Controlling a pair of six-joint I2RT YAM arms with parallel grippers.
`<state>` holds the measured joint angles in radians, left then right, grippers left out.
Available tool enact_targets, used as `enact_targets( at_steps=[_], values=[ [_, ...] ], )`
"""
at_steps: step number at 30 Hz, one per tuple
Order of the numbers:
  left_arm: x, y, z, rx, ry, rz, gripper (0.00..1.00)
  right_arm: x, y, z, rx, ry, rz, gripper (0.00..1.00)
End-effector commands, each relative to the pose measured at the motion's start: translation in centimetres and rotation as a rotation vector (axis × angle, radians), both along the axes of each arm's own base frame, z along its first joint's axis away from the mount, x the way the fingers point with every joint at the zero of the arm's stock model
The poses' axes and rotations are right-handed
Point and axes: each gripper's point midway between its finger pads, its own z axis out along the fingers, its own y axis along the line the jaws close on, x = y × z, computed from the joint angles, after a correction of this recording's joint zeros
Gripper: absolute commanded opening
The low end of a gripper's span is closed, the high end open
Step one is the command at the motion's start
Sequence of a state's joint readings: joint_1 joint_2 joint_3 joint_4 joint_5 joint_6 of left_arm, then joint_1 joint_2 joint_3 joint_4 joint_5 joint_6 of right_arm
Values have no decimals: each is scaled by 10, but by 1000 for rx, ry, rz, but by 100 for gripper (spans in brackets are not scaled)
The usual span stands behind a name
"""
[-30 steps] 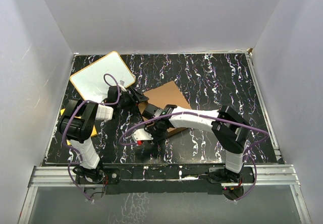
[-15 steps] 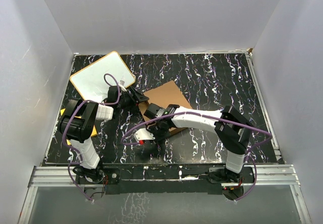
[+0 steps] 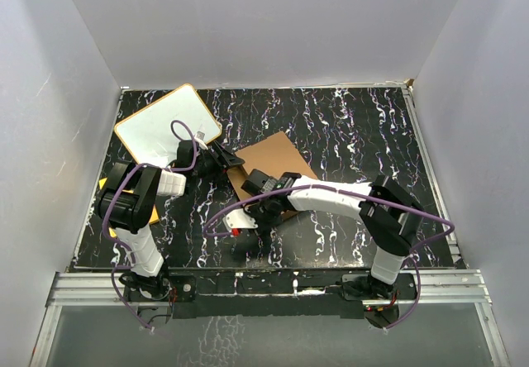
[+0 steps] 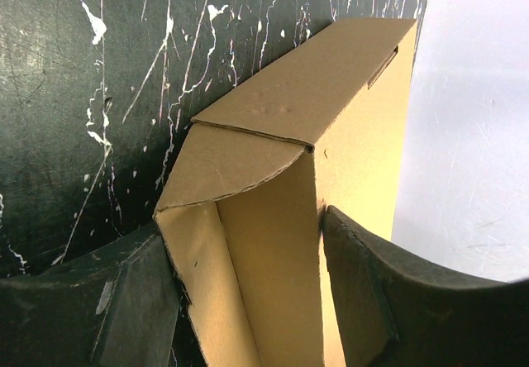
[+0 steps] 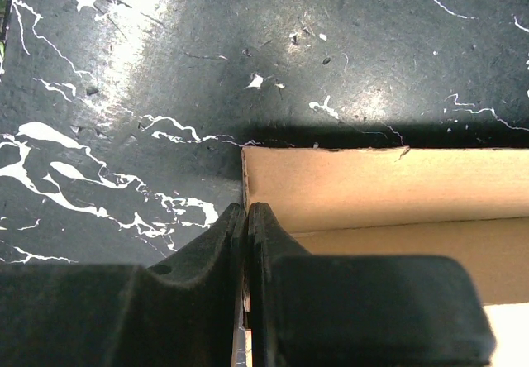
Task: Fold the paper box
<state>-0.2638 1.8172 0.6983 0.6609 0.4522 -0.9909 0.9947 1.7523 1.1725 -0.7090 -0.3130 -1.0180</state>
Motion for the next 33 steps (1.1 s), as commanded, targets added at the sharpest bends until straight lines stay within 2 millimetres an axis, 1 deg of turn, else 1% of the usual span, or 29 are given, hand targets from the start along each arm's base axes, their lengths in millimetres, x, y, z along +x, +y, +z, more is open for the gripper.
enact_targets(
  at_steps=[1,7,12,21,25,28,30,33],
  values=[
    [-62,27,-83,191,300,-12,59,16,11,29,101,-72,-34,10],
    [-62,27,-83,191,301,-12,59,22,7,35,117,-71,-45,11],
    [-62,27,-83,189,303,-12,59,21,3,40,135,-60,-32,11],
    [-62,26,-82,186,300,-10,59,22,-7,40,148,-37,-26,13],
    [-61,26,-81,184,298,-13,60,18,-10,35,138,-13,-14,15],
    [-60,25,-79,181,293,-14,60,16,-10,34,138,-2,-6,15],
    [-59,25,-78,179,291,-15,60,14,-9,37,143,2,1,17],
    [-58,24,-74,174,282,-17,61,11,-6,45,165,19,12,21]
  ],
)
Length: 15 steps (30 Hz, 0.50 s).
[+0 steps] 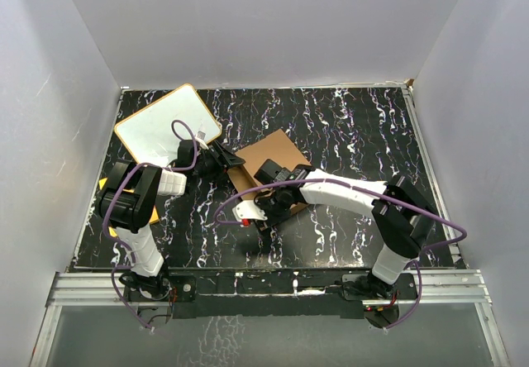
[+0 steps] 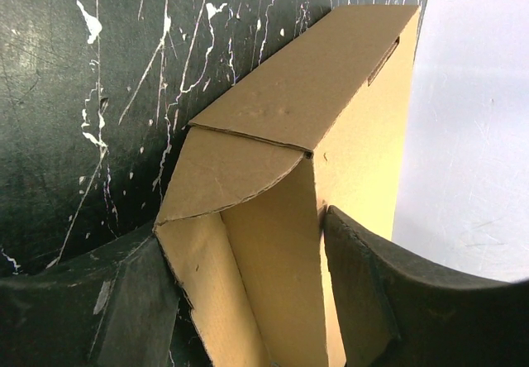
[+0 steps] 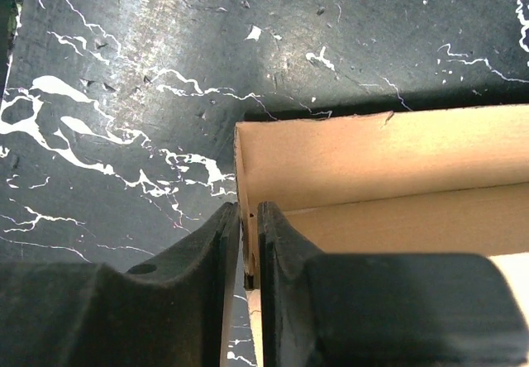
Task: Fold the paper box
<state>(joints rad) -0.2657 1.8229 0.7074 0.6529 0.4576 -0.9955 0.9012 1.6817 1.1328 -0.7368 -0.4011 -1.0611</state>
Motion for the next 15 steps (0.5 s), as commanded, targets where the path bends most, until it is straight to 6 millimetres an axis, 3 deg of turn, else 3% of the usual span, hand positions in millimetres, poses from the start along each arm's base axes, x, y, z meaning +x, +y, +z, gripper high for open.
enact_targets(
  at_steps=[1,10,15],
  values=[
    [-58,25,-73,176,273,-15,61,1,16,36,122,-15,40,24],
    [-55,23,-68,171,265,-18,61,2,14,90,285,133,50,38],
    [-55,23,-67,168,263,-19,61,22,-4,103,368,172,-9,38]
  ],
)
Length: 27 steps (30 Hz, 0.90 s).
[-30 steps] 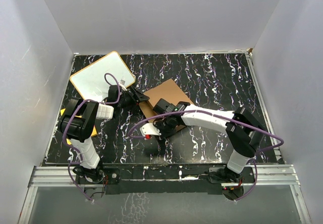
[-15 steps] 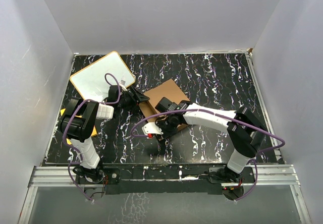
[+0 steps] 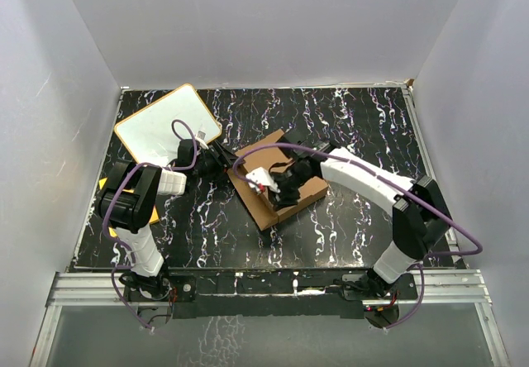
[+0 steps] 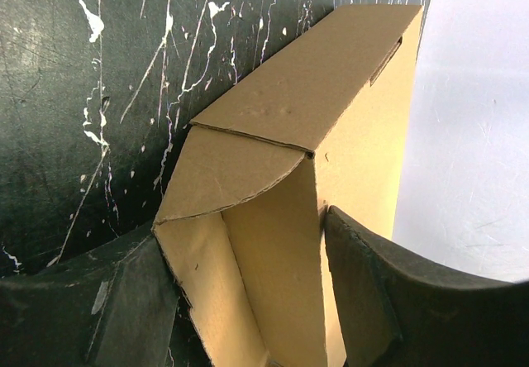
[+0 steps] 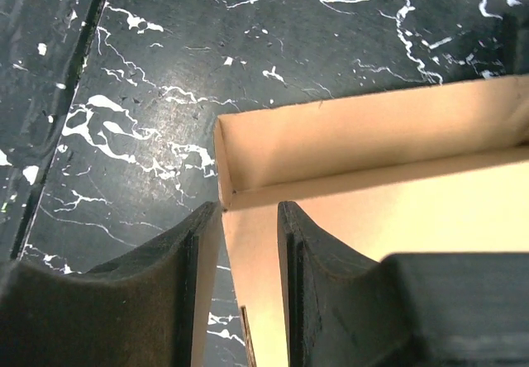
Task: Fold the paper box
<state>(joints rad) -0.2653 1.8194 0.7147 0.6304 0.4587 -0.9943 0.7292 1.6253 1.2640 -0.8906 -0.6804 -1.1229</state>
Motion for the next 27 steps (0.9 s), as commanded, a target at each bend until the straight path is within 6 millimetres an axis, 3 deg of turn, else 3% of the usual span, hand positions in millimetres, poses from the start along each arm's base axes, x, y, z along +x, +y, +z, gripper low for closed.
enact_targets(
  at_steps=[1,7,12,17,20,27],
  values=[
    [-54,23,-67,164,250,-19,61,11,-7,41,172,46,-8,38],
    [-53,22,-63,157,238,-23,62,66,-40,57,275,85,-259,39],
    [-52,21,-61,152,232,-25,62,118,-78,67,402,195,-570,53],
    [-51,20,-58,146,223,-28,63,161,-125,57,462,340,-908,66],
    [-51,19,-57,143,219,-30,63,173,-138,39,446,412,-1013,70],
    [-49,18,-53,135,206,-32,64,174,-136,-4,375,584,-1062,70]
  ],
)
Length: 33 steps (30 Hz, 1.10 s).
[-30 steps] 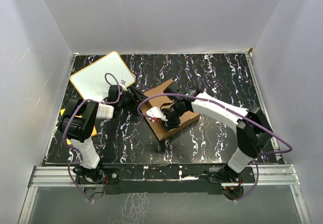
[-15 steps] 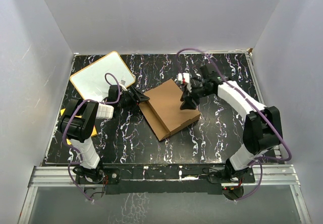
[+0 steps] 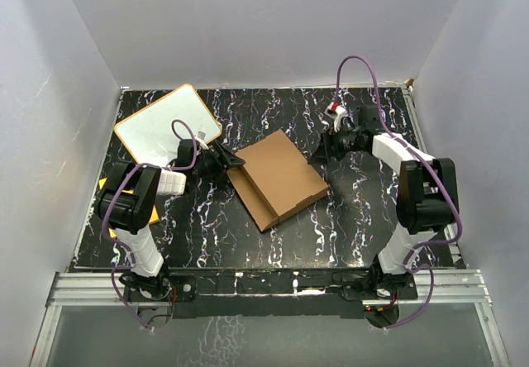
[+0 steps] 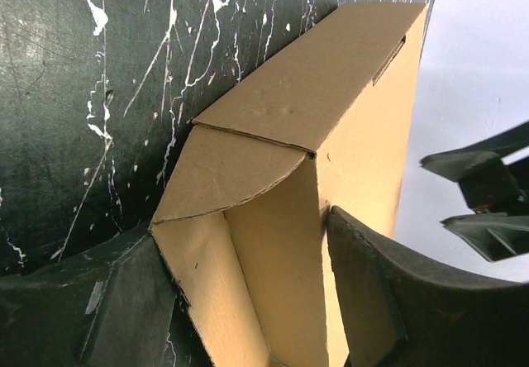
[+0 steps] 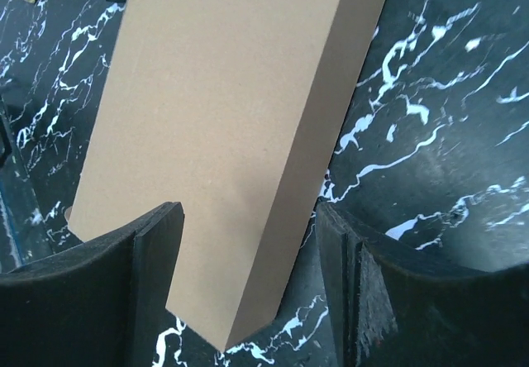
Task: Fold the paper box
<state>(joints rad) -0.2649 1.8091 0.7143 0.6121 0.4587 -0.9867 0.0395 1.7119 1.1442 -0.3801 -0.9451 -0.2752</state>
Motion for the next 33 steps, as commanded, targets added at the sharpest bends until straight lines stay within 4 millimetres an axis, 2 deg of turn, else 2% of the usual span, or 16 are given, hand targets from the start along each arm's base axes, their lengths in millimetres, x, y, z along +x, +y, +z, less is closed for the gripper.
enact_targets(
  at_steps=[1,6,8,13,18,21,25,28,33],
  values=[
    [-47,17,-53,127,203,-27,64,8,7,-9,49,69,-16,69],
    [-47,16,-53,115,214,-16,63,6,7,-24,46,121,-24,65],
    [-47,17,-54,113,224,-4,62,3,9,-28,53,141,-18,60],
    [-46,18,-52,123,246,19,56,-3,18,-30,58,155,10,52],
    [-43,18,-49,139,250,30,53,-7,27,-32,47,156,31,51],
    [-44,18,-49,140,252,29,46,-8,28,-32,44,158,35,50],
    [-44,17,-49,143,254,29,44,-9,31,-32,41,157,41,50],
    [-43,16,-48,140,254,29,37,-10,32,-34,38,158,46,50],
    [-42,14,-47,135,257,32,33,-12,36,-35,33,159,54,50]
  ],
)
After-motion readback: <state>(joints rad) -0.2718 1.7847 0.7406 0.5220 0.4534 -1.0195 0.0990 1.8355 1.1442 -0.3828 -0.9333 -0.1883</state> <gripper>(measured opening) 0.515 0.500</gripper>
